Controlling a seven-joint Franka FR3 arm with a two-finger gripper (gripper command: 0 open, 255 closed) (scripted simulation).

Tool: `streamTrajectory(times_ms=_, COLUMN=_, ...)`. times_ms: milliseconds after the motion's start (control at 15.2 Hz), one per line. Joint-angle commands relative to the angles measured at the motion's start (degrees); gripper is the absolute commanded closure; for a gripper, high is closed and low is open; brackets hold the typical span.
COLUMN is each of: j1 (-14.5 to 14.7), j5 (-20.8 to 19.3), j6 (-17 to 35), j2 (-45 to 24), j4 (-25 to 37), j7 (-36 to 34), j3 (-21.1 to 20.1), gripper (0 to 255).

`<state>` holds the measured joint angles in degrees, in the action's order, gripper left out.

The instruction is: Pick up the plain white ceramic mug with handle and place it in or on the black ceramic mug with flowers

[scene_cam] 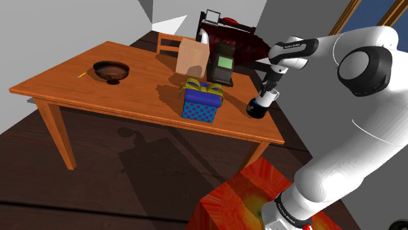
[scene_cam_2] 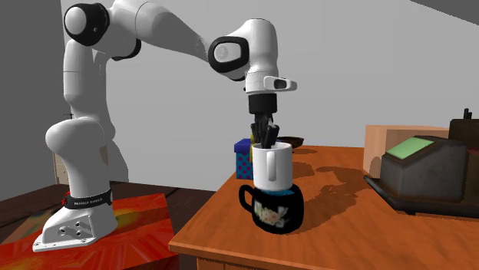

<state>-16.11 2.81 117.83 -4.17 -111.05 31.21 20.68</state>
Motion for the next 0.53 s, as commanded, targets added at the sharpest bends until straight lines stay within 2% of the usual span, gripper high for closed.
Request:
streamTrajectory(times_ms=0, j1=0.0, j5=0.1, j6=0.7, j2=-0.1, j4=-0.6, j7=0.1, j3=0.0, gripper=255)
streamTrajectory(times_ms=396, j1=0.0, j5=0.1, j6=0.7, j2=-0.1, j4=-0.6, j7=0.1, j3=0.0, gripper=255)
streamTrajectory(times_ms=462, j1=0.0, j5=0.1, j6=0.7, j2=-0.1, j4=-0.6, j7=0.1, j3=0.0, gripper=0)
